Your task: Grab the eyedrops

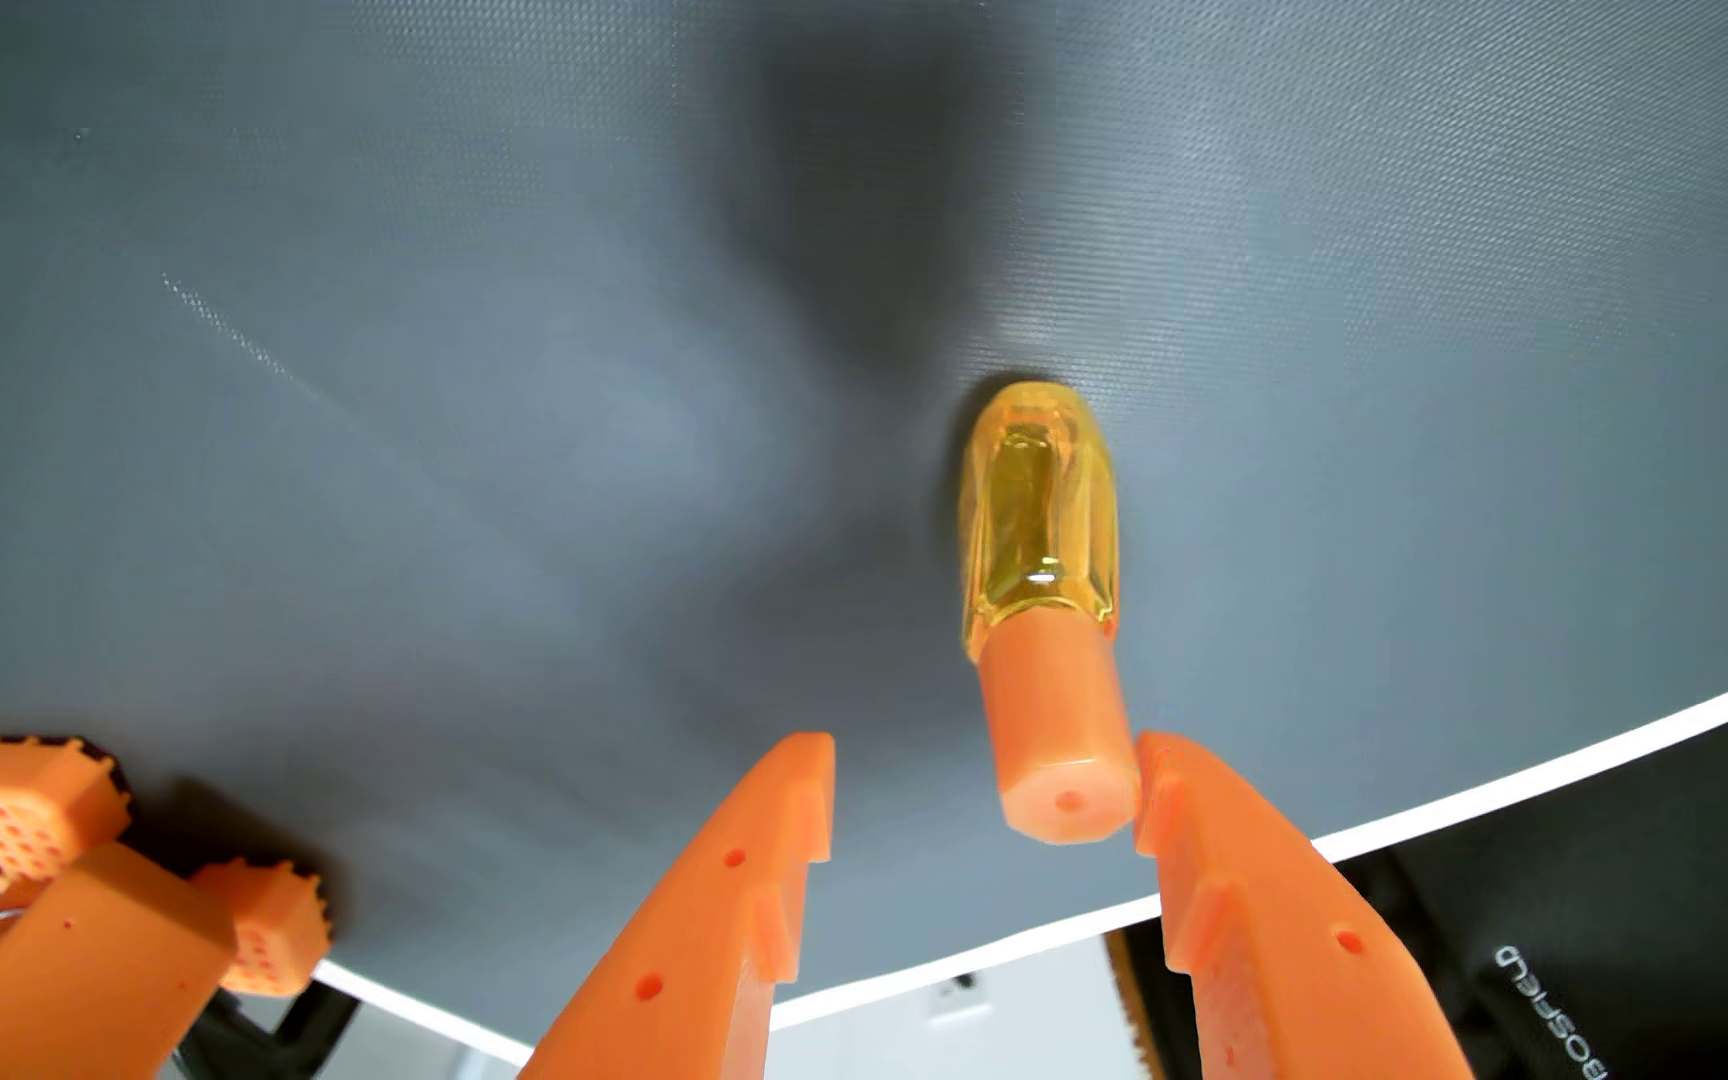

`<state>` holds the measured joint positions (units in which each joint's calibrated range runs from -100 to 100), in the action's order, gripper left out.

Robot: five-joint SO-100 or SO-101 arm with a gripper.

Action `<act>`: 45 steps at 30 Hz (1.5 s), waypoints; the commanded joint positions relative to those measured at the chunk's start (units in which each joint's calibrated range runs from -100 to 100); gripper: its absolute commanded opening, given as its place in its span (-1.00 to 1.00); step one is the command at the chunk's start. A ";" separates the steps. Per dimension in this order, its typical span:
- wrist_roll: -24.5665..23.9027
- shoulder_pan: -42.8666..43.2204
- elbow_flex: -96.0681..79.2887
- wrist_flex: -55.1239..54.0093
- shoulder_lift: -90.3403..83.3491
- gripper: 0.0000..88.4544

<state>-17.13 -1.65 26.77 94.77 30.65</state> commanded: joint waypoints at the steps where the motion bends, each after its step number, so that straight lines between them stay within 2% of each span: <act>1: -0.17 1.15 2.00 -0.13 0.22 -0.62; 18: 2.29 0.48 2.18 -5.50 3.45 -0.62; 45: 1.77 0.90 2.27 -7.92 7.87 -0.63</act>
<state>-15.20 -0.82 27.04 87.18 38.87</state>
